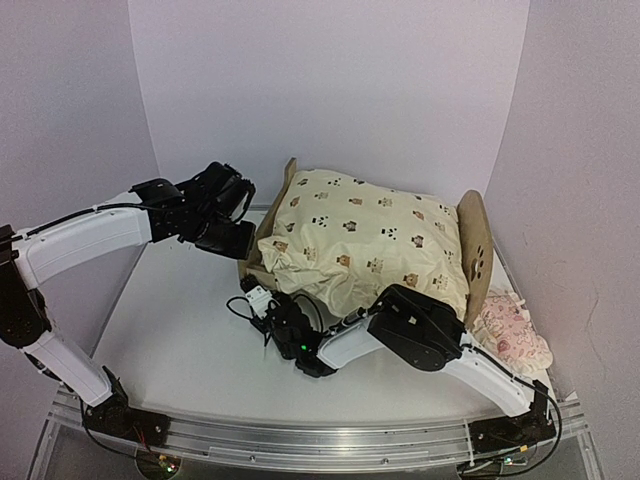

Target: Set up the pet bed

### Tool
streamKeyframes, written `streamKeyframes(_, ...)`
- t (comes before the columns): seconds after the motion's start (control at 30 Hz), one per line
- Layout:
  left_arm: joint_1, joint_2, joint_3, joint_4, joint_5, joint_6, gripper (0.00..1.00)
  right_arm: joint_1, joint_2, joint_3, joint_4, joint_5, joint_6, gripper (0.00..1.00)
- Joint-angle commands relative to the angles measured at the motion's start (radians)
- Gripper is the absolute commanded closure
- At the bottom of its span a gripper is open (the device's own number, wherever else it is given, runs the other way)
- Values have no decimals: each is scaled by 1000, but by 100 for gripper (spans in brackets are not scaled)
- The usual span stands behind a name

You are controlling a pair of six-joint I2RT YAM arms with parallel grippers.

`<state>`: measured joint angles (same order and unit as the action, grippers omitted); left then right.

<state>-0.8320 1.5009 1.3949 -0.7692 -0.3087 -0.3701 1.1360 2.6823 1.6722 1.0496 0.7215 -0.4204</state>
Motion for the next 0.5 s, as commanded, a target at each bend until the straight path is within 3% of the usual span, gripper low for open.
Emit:
streamKeyframes(0.0,-24,-98,85,125,36,32,100,-15,-81,-96,3,-65,44,100)
streamKeyframes(0.47,-22,-89,-42,233,0,28,100,84,-290,-350,-3,-193,149,100)
